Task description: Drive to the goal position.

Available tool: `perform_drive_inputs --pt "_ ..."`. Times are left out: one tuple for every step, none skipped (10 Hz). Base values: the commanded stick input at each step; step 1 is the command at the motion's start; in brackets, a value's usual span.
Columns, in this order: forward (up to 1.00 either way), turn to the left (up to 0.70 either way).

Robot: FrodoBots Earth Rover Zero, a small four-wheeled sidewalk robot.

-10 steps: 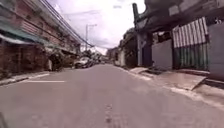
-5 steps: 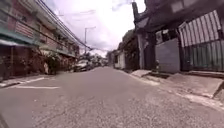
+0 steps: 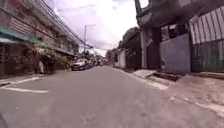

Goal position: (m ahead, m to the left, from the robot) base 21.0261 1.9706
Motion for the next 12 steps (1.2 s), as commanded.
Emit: perform_drive_inputs --pt "1.00 0.00" --pt "1.00 0.00" --pt "1.00 0.00" --pt "1.00 0.00" --pt "1.00 0.00" --pt "1.00 0.00" --pt "1.00 0.00" --pt "1.00 0.00" --pt "1.00 0.00" --pt "1.00 0.00" --pt "1.00 0.00" --pt "1.00 0.00"
